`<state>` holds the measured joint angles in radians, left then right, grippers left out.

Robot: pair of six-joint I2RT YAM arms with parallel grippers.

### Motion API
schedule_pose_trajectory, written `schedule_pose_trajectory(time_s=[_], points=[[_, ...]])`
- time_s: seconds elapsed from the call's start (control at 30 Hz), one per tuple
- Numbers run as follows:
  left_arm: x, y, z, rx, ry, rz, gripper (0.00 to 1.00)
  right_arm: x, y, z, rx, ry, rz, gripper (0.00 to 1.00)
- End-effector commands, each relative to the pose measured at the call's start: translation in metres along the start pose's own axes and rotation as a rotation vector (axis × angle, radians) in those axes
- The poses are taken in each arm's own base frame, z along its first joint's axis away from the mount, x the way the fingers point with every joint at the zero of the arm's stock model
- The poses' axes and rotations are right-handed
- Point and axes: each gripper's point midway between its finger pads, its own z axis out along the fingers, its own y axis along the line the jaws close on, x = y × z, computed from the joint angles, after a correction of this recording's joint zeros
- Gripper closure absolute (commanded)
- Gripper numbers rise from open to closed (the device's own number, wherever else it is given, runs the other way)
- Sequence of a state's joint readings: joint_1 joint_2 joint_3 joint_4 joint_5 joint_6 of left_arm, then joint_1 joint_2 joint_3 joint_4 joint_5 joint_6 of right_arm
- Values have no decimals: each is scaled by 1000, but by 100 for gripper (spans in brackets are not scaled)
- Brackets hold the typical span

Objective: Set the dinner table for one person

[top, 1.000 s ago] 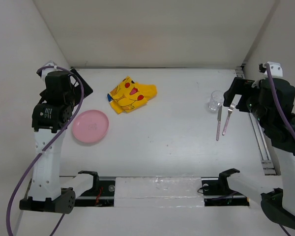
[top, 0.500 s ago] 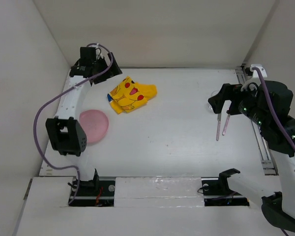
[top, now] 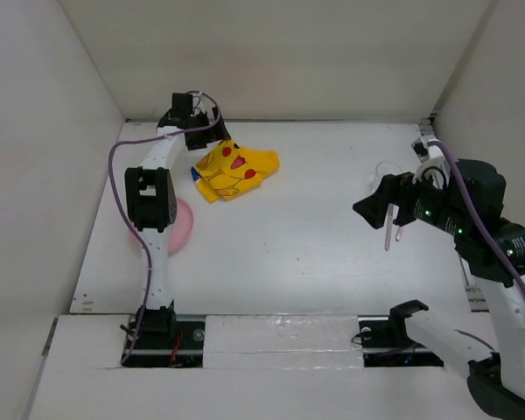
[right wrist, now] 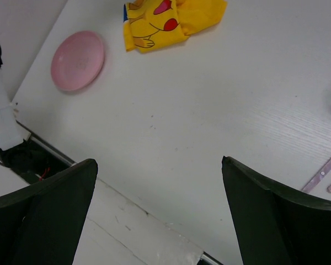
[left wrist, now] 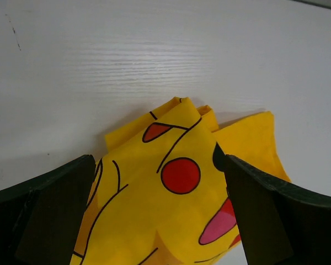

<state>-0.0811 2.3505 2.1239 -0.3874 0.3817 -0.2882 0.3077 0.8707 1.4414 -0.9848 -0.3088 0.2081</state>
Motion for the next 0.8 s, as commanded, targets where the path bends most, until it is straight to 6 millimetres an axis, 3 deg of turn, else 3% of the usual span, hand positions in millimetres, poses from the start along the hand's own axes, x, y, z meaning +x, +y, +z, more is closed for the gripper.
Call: schedule_pose_trajectory(time_s=[0.0, 0.13, 0.2, 0.33, 0.4, 0.5, 0.53, 0.6, 0.63, 0.7, 0.73, 0.77], points=[[-26, -6, -8, 21, -76, 79, 0, -6, 14, -8, -74, -34, -35, 0], [-18, -14, 8, 117, -58, 89, 0, -2, 10, 1, -66, 3, -30, 0], [-2, -10, 26, 147, -7, 65, 0, -5, 10, 3, -66, 3, -30, 0], [15, -18, 32, 237, 34, 45, 0, -12, 7, 8, -56, 6, -46, 0], [24, -15, 40, 250, 63, 34, 7, -15, 8, 7, -57, -2, -60, 0], [18, -22, 37, 269, 73, 32, 21, -11, 6, 12, -54, 16, -54, 0], [18, -22, 37, 269, 73, 32, 35, -13, 6, 12, -55, 8, -57, 0], [5, -28, 27, 271, 30, 53, 48, -10, 4, 16, -54, 15, -54, 0], [-10, -41, 10, 287, -15, 78, 52, -13, 4, 17, -56, 4, -58, 0], [-21, -48, -3, 289, -56, 85, 74, -12, 3, 19, -56, 5, -58, 0], [-39, -62, -21, 309, -110, 105, 83, -12, 3, 22, -57, 2, -48, 0], [-43, -66, -27, 313, -122, 111, 88, -8, 1, 24, -55, 12, -44, 0]])
